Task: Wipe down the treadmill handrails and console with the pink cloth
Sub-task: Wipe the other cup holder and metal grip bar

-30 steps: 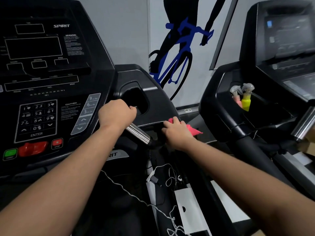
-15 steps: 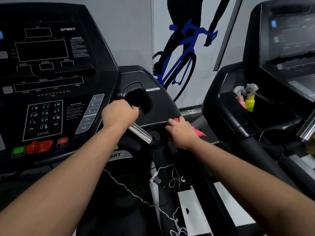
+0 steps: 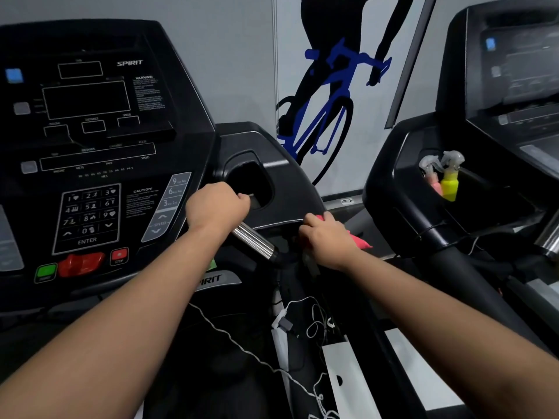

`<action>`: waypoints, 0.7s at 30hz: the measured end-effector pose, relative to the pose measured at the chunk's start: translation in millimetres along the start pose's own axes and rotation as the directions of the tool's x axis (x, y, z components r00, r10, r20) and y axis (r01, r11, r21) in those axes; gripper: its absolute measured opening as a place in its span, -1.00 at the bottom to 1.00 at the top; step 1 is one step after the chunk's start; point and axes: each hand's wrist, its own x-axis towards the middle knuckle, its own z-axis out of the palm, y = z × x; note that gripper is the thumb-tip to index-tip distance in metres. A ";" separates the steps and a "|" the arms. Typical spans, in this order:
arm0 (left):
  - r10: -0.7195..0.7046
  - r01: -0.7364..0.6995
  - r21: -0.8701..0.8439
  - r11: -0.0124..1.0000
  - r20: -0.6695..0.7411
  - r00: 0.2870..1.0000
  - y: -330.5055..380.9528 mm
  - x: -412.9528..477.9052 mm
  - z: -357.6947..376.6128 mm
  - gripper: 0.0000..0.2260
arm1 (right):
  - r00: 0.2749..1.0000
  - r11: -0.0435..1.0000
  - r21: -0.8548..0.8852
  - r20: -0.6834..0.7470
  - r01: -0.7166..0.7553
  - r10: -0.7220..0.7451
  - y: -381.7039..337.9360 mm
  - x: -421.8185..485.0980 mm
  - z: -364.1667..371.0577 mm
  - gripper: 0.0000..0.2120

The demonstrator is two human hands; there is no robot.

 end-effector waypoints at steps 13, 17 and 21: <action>-0.005 0.005 0.025 1.000 0.006 1.000 2.9 -0.6 -1.7 -0.67 | 0.998 0.980 0.196 -0.038 -0.039 0.047 11.3 3.6 6.6 -0.86; 0.003 -0.003 0.028 1.000 -0.006 1.000 1.9 -1.4 -2.4 -0.67 | 1.000 0.982 0.189 -0.017 -0.001 0.004 8.2 -3.7 13.4 -0.81; 0.000 0.000 0.029 1.000 -0.009 1.000 1.5 -0.8 -1.7 -0.66 | 0.998 0.935 0.350 -0.018 0.066 -0.063 16.5 -38.8 5.3 -0.79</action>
